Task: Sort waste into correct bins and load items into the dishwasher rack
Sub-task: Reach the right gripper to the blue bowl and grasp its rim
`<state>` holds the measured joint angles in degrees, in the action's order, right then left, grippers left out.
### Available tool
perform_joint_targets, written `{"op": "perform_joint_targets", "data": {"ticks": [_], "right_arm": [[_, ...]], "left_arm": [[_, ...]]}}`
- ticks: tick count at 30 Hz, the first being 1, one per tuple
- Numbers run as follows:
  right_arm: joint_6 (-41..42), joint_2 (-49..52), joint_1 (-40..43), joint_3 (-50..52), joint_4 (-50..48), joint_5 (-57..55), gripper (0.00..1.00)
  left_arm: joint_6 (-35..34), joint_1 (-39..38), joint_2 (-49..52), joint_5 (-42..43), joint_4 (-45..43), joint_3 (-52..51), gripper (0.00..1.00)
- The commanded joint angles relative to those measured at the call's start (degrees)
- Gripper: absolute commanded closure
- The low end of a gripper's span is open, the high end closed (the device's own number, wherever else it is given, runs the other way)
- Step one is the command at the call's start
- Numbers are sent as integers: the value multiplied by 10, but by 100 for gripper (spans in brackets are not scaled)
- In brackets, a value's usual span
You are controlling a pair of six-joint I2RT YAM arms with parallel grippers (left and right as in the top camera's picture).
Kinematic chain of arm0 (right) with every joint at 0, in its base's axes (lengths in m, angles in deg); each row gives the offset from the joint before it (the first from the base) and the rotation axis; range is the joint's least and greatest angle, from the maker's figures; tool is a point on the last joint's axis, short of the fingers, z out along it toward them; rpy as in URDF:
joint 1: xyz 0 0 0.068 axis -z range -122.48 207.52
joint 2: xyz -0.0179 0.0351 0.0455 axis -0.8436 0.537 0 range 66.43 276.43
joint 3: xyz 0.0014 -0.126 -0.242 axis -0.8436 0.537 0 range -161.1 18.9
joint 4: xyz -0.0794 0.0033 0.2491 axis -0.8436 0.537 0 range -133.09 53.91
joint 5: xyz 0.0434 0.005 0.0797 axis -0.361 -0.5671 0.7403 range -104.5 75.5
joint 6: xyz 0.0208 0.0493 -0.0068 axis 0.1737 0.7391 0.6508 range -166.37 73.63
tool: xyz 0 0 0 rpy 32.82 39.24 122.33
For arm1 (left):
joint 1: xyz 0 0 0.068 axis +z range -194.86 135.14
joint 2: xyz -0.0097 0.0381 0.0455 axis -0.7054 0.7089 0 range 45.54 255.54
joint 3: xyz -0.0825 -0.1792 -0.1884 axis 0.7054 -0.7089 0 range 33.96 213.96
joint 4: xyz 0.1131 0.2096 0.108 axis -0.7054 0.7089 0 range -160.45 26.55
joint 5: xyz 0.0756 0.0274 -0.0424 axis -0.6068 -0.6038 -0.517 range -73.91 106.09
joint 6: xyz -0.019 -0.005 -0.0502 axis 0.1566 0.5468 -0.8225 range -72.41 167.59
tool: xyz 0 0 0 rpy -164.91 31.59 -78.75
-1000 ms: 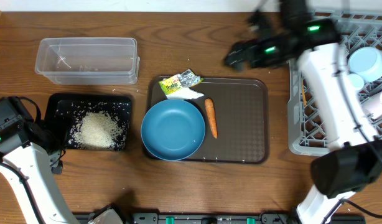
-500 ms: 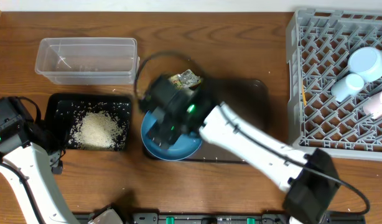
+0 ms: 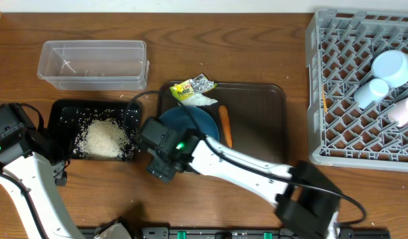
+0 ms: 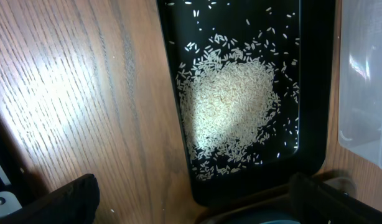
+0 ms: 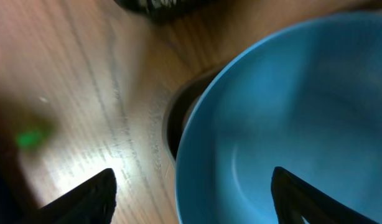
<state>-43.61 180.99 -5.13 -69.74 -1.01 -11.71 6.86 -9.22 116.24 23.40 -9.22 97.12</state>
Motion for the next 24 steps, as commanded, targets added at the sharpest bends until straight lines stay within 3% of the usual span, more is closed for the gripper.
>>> {"op": "perform_joint_targets", "data": {"ticks": [1, 9, 24], "right_arm": [[16, 30, -3, 7, -3, -8, 24], [23, 42, -3, 8, -4, -9, 48], [49, 70, -3, 0, -3, -8, 67]], "left_arm": [[-5, 3, -6, -5, 2, 8, 0], [-5, 3, -6, -5, 2, 8, 0], [-5, 3, -6, -5, 2, 8, 0]]}}
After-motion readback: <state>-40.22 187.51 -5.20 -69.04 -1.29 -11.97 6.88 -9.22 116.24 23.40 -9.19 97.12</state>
